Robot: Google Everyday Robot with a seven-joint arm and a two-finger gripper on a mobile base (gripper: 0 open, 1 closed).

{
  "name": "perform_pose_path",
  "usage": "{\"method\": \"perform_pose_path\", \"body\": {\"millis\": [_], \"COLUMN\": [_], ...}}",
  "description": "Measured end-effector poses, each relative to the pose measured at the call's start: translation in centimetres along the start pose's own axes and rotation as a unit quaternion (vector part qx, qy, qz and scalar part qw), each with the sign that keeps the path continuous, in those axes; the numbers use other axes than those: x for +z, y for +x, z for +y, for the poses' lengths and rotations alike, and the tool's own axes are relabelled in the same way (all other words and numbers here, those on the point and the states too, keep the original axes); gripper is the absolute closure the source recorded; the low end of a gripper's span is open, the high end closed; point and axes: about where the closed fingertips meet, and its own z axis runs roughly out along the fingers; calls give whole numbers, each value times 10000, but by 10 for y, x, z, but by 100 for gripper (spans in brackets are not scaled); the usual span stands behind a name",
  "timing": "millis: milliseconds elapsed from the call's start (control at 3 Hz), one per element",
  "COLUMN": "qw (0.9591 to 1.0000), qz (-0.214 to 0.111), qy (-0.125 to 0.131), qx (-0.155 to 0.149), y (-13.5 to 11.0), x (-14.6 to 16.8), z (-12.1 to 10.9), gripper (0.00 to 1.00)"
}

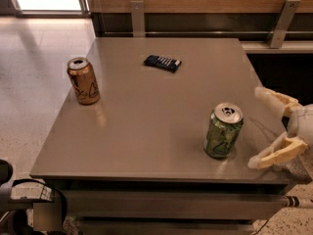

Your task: Move green can near rxbar blueberry

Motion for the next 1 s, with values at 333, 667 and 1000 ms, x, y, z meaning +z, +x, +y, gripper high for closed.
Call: {"method": "perform_pose_path", "body": {"millis": [333, 667, 1000], "qw": [9997, 9992, 9988], "qz": [-129, -194, -206], "qy": [-192, -343, -450], "qx": [21, -10, -53], "y": [4, 4, 2], "x": [14, 24, 34], "z": [6, 12, 16], "gripper": [0, 0, 0]}}
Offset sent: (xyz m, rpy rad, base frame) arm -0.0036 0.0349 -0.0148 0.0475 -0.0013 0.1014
